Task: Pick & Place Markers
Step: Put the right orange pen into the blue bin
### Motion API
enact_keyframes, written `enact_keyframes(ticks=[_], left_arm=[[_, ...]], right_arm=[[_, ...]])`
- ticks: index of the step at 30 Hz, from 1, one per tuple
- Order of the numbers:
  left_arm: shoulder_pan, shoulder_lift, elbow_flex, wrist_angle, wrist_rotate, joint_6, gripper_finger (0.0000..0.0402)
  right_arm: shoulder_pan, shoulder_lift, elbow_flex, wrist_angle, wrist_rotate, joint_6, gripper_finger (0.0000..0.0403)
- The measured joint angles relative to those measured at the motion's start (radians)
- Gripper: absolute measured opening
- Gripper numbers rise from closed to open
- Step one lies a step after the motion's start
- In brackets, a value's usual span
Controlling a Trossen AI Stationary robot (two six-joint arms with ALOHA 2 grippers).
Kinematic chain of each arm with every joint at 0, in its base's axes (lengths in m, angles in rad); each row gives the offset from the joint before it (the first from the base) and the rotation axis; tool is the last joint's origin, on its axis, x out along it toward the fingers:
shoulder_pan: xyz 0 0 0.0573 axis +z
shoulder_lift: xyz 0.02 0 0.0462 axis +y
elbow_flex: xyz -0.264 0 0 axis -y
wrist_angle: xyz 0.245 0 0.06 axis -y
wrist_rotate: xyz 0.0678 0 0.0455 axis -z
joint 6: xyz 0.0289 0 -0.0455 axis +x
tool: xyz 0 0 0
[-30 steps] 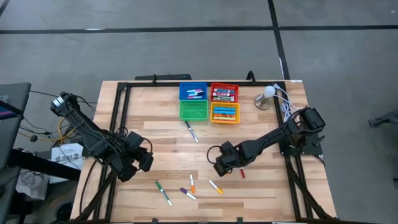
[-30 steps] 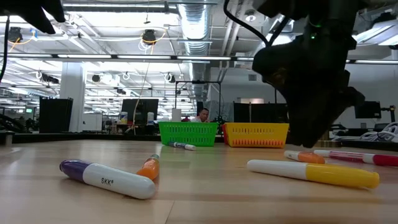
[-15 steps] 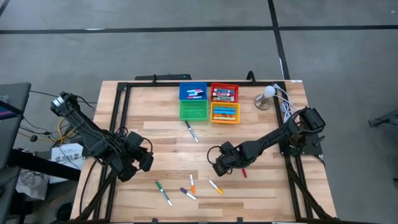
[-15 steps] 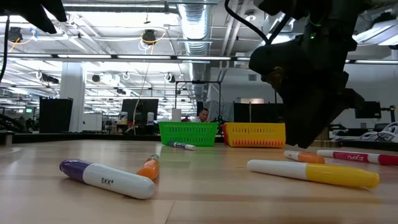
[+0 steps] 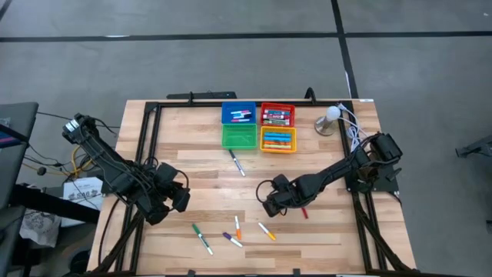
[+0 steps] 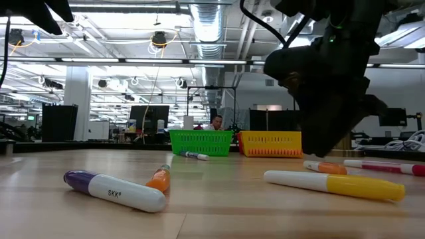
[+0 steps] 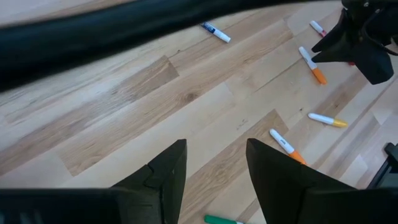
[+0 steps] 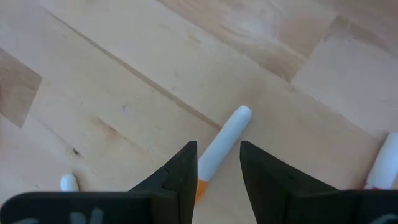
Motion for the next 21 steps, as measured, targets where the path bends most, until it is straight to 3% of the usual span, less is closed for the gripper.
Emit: enact_keyframes(ticks=[21], left_arm=[[0.000, 0.000, 0.000, 0.002, 0.000, 0.000, 0.0166]], right_arm=[[0.002, 0.000, 0.000, -0.014, 0.029, 0.029, 0.0112]])
